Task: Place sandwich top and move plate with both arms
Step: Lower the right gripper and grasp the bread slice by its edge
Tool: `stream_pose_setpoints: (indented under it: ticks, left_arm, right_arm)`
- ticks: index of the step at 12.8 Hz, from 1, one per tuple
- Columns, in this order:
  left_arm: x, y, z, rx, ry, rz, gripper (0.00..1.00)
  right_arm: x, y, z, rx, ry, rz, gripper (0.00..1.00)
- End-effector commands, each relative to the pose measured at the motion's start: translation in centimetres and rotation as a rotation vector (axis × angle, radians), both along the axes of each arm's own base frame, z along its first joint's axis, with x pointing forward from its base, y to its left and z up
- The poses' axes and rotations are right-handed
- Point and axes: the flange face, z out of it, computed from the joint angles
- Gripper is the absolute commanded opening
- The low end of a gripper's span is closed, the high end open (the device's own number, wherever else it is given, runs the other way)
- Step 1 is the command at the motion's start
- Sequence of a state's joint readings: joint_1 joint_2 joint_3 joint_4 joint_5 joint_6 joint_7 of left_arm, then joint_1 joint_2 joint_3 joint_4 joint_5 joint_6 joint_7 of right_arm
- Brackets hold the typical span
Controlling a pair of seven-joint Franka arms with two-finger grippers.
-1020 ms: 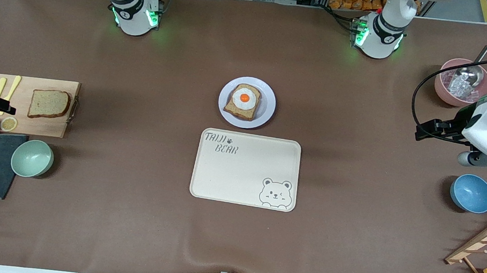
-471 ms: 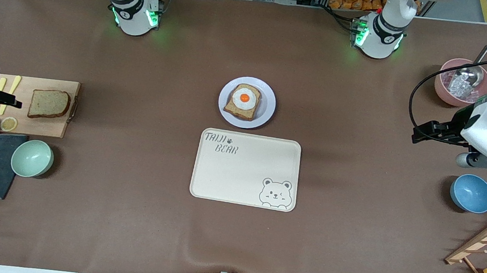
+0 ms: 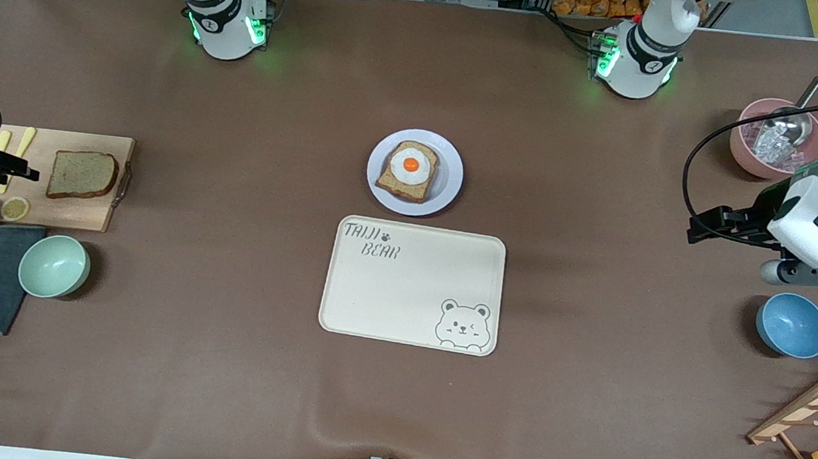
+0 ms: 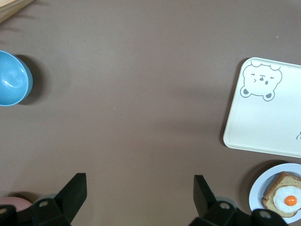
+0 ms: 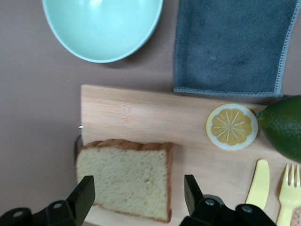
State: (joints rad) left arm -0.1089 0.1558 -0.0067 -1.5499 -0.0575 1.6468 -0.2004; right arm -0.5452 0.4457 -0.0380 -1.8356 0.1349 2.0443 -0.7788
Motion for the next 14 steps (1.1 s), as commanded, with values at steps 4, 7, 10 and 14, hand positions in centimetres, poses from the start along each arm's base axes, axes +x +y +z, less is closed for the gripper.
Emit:
stream_pose_setpoints:
  ticks: [4,7,10,14]
  left_arm:
    - [0.0,0.0,-0.5,-0.014,0.001,-0.002,1.0]
    - [0.0,0.3,-0.4,-0.015,-0.001,0.001,1.0]
    - [0.0,0.1,-0.4,-0.015,0.0,-0.002,1.0]
    - [0.0,0.5,-0.5,-0.014,0.002,0.004,1.0]
  right_arm:
    - [-1.1,-1.2,-3.1,0.058,-0.002,-0.009,0.69]
    - [-1.9,-2.0,-4.9,0.087,0.005,-0.002,0.61]
    - [-2.3,-2.3,-5.2,0.103,0.002,-0.001,0.6]
    - [-2.9,-3.1,-5.6,0.112,-0.005,0.02,0.58]
